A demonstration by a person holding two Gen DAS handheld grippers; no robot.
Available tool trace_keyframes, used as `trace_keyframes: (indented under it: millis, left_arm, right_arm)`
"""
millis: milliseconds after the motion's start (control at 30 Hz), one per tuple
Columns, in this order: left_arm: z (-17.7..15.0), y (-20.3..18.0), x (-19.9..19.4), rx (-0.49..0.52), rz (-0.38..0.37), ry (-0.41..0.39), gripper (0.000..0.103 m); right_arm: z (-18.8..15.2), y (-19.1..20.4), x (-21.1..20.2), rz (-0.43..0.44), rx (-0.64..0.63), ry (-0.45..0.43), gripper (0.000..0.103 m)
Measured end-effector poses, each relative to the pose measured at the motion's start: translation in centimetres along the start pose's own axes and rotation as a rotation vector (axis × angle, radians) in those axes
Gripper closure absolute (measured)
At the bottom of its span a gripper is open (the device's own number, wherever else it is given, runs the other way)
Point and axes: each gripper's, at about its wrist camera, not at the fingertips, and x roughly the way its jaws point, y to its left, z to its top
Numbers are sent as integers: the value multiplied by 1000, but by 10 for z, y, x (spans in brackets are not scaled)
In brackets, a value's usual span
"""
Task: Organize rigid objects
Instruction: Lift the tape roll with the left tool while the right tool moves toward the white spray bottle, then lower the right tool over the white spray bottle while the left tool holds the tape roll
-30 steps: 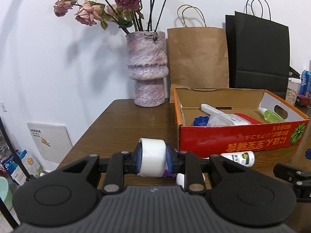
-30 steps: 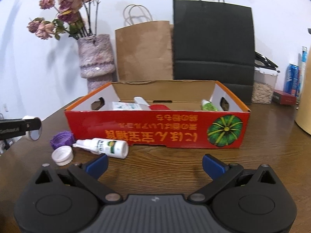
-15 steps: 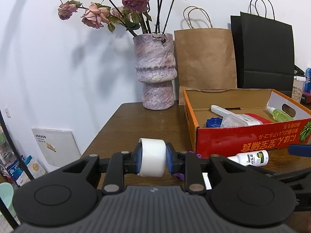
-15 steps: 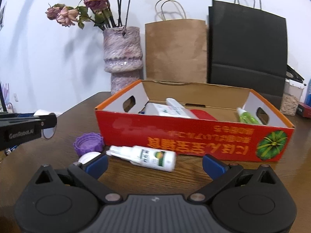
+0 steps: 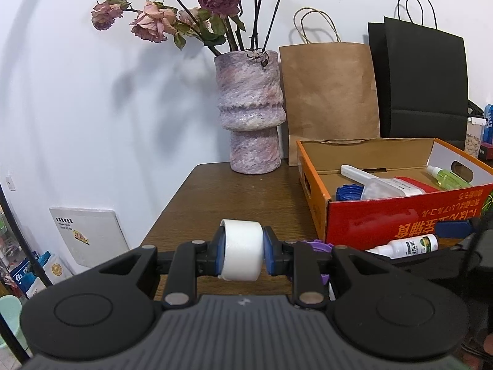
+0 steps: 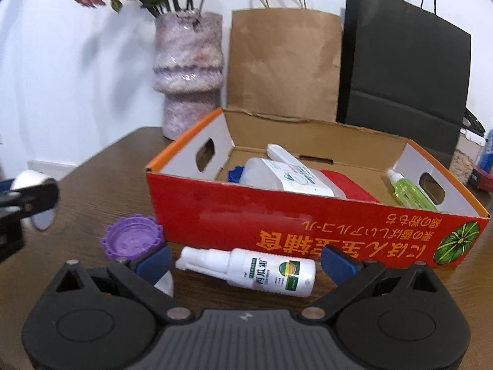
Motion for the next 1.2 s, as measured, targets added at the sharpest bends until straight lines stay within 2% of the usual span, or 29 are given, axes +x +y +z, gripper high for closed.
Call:
trace_keyframes:
  millis: [367,733,900,1200]
  left_arm:
    - [0,3,2,2,-3,5,78]
    - [0,4,0,-3,-4,-1,78]
    - [0,4,1,-5,-3,-1,78]
    - [0,4,0,-7,-1,-4,78]
  right_arm:
    - [4,6,15,-43,41,40,0]
    - [-2,1,9,-17,50,54,0]
    - [0,2,6,-19,61,29,0]
    - [0,2,21,-71,76,82,0]
